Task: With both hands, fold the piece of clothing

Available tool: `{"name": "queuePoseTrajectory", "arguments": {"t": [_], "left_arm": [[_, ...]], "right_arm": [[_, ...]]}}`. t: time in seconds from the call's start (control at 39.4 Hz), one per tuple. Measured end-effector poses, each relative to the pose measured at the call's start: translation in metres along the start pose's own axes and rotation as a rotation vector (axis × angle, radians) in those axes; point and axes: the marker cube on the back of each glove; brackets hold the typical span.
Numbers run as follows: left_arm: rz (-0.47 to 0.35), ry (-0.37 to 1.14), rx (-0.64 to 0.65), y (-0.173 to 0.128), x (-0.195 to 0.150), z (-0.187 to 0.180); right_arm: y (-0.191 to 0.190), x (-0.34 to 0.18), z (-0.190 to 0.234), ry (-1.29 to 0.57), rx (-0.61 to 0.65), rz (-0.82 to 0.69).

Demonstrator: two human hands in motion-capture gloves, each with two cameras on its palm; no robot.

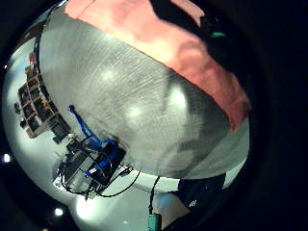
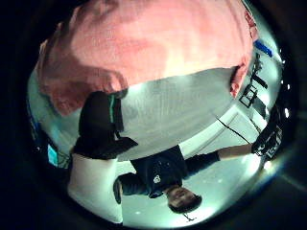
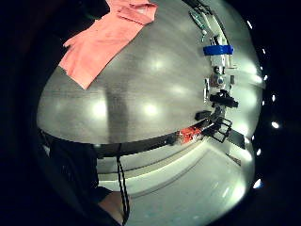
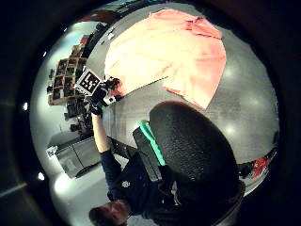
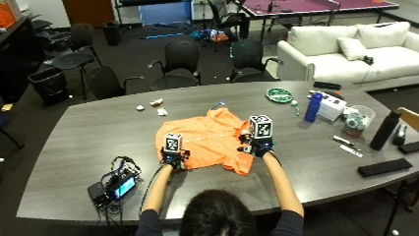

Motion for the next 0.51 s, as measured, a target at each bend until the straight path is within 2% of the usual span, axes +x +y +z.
{"name": "queuePoseTrajectory", "arguments": {"t": [0.13,0.23,0.36,0.51], "left_arm": [[0.033,0.012,0.160,-0.011,0.005,-0.005],[0.052,0.025,0.286,-0.018,0.008,-0.009],[0.067,0.028,0.328,-0.023,0.010,-0.011],[0.085,0.069,0.435,-0.027,0.013,-0.025]], "right_arm": [[-0.013,0.003,0.010,0.011,0.013,0.007],[-0.027,0.011,0.022,0.047,0.015,0.081],[-0.033,0.001,0.036,-0.040,-0.064,-0.021],[-0.046,0.004,0.050,-0.031,-0.098,0.019]]}}
